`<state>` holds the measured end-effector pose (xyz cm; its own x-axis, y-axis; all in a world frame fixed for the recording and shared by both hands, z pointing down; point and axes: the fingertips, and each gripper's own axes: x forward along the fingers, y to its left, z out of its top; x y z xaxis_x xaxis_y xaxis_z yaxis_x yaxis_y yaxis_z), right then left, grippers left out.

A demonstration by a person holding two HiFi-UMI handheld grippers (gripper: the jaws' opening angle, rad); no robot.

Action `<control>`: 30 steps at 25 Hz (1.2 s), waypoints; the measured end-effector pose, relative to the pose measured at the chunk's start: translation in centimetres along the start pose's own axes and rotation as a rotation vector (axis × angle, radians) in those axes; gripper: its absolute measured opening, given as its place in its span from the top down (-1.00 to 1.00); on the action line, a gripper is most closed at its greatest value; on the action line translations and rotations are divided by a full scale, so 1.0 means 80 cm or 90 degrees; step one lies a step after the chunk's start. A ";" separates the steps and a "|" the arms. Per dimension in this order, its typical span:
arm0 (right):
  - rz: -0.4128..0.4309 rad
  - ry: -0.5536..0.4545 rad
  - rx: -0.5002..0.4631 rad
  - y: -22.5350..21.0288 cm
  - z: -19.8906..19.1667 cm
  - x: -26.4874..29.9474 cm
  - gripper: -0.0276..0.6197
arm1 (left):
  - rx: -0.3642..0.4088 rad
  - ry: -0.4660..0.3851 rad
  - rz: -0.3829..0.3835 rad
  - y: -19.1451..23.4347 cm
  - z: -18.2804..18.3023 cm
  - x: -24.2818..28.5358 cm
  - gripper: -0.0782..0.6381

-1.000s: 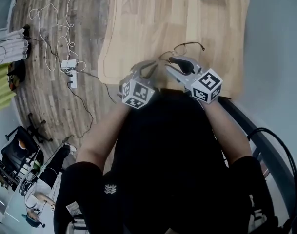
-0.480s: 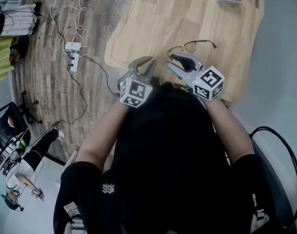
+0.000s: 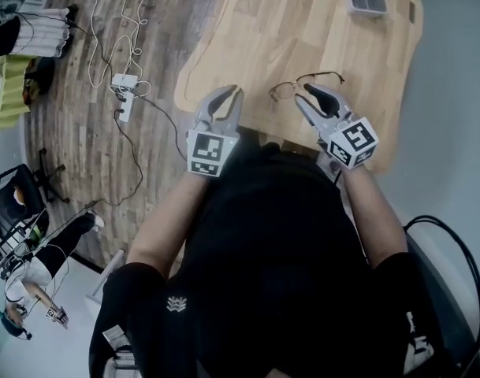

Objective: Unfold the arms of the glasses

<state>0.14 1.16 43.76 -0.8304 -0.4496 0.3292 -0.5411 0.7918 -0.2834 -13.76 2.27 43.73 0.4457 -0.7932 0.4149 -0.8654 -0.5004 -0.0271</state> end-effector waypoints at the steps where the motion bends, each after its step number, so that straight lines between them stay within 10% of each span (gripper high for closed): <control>1: -0.033 -0.002 -0.028 -0.014 0.005 -0.014 0.51 | -0.005 -0.013 0.013 0.006 0.012 -0.001 0.69; 11: -0.239 -0.071 -0.042 -0.089 0.044 -0.114 0.81 | 0.007 -0.107 0.042 0.021 0.105 -0.004 0.76; 30: -0.259 -0.044 -0.052 -0.107 0.036 -0.134 0.91 | 0.052 -0.120 -0.002 -0.022 0.129 0.019 0.76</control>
<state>13.30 -2.01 40.07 -0.5602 -0.7563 0.3380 -0.8164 0.5732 -0.0703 -9.23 -1.64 35.01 0.4907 -0.8384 0.2373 -0.8454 -0.5240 -0.1031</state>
